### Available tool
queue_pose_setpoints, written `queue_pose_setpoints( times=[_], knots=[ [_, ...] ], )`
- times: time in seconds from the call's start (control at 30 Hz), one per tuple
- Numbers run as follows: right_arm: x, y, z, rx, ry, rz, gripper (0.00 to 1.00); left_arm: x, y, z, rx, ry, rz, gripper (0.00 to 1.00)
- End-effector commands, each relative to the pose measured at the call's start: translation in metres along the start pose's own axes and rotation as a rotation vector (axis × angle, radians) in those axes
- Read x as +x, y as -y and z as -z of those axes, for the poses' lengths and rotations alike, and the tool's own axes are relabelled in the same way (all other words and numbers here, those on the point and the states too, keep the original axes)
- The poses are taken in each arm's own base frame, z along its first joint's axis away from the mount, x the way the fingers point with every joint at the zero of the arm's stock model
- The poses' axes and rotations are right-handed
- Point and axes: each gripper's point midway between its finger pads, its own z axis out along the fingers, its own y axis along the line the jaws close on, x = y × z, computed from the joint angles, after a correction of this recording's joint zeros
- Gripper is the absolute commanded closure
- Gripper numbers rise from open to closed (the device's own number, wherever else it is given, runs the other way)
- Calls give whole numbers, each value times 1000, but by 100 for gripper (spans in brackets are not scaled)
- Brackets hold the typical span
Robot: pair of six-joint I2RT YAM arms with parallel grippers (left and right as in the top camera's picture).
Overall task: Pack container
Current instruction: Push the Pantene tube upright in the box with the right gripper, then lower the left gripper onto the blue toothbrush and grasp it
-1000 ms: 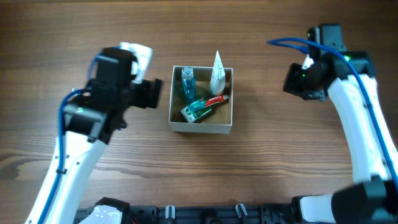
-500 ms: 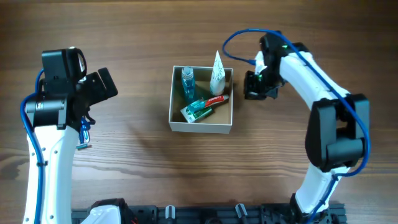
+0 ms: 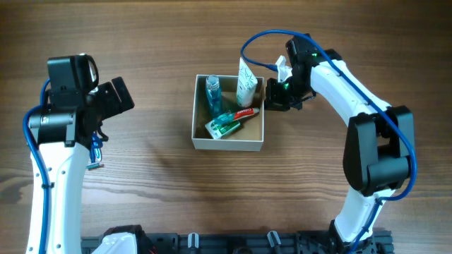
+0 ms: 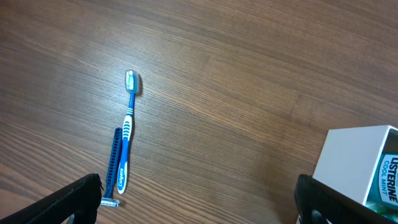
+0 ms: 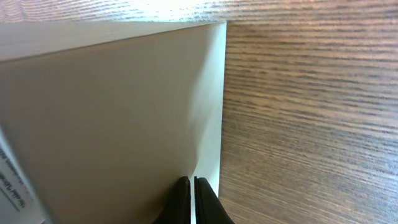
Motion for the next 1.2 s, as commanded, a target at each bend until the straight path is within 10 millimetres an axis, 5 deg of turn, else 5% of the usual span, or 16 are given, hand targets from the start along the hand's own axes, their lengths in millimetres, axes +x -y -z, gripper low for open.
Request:
queue_pose_setpoints(
  times=[0.0, 0.3, 0.37, 0.43, 0.6, 0.77, 0.83, 0.87, 1.0, 1.17],
  knots=[
    [2, -16, -3, -89, -19, 16, 96, 1, 0, -1, 8, -9, 20, 0],
    [-2, -22, -3, -114, -4, 16, 94, 1, 0, -1, 8, -10, 19, 0],
    [-6, -11, -4, -54, 16, -4, 88, 1, 0, -1, 7, -9, 19, 0],
    [-15, 22, 2, 113, 73, -96, 84, 1, 0, -1, 7, -10, 19, 0],
    [-27, 71, 52, 289, 204, -235, 79, 3, 0, -1, 4, -17, 10, 0],
    [-19, 105, 150, 498, 427, -327, 72, 4, -5, -1, -21, -21, 9, 0],
    [-8, 104, 184, 549, 499, -311, 23, 4, -25, 1, -128, -11, 36, 0],
    [-3, 100, 196, 557, 517, -280, 9, 4, -37, 1, -174, -5, 95, 0],
    [13, 92, 211, 565, 506, -213, 7, -5, -81, -9, -227, 5, 297, 0],
    [19, 86, 201, 517, 460, -211, 7, 15, -115, -68, -228, -182, 415, 0]
  ],
)
